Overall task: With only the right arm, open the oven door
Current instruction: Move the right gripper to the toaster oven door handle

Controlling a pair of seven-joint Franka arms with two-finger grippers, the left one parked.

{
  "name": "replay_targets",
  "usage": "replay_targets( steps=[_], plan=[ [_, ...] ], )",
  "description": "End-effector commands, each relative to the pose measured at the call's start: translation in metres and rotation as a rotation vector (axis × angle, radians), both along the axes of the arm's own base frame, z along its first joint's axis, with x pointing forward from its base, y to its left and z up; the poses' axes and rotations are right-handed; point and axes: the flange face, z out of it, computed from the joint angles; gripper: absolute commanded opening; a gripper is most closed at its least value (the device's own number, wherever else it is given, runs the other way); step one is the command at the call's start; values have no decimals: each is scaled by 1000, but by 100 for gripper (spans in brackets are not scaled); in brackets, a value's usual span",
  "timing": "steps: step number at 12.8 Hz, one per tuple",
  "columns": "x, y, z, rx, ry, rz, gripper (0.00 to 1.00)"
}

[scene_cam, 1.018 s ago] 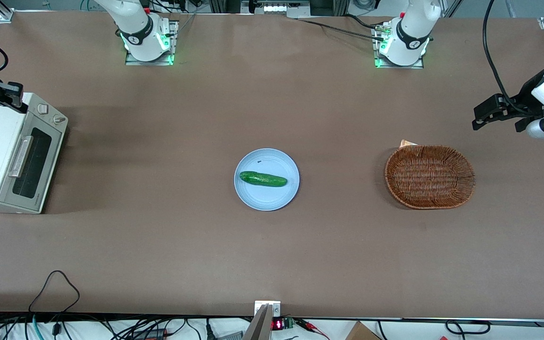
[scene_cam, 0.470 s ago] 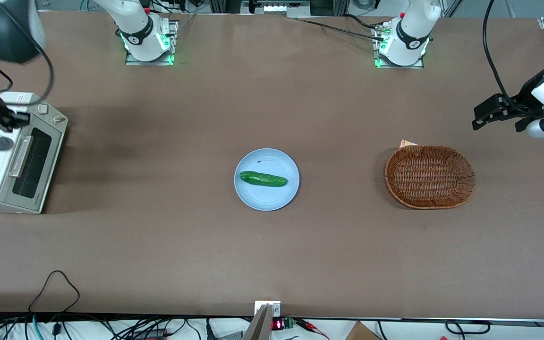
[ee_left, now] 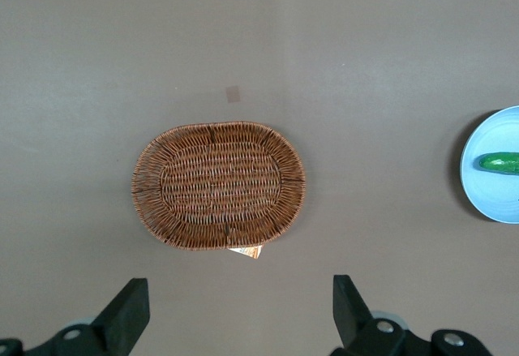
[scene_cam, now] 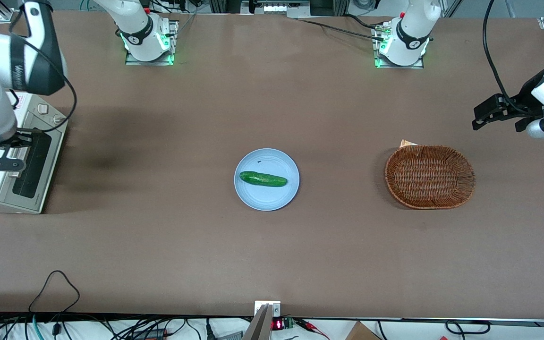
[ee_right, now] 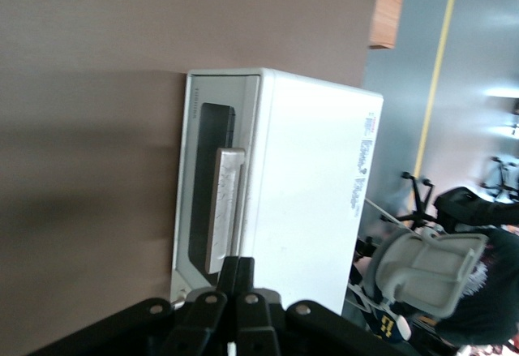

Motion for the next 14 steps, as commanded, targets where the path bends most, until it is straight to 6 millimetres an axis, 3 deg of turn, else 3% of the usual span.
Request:
replay_targets(
  steps=[1,6,8,11,14],
  plan=[
    [-11,12,-42,-124,-45,0,0],
    [-30,4,-119,-303,-143,36,0],
    [-29,2,-132,-337,-143,48,0],
    [-26,-18,-148,-379,-146,65,0],
    [-26,-18,-159,-376,-152,58,0]
  ],
)
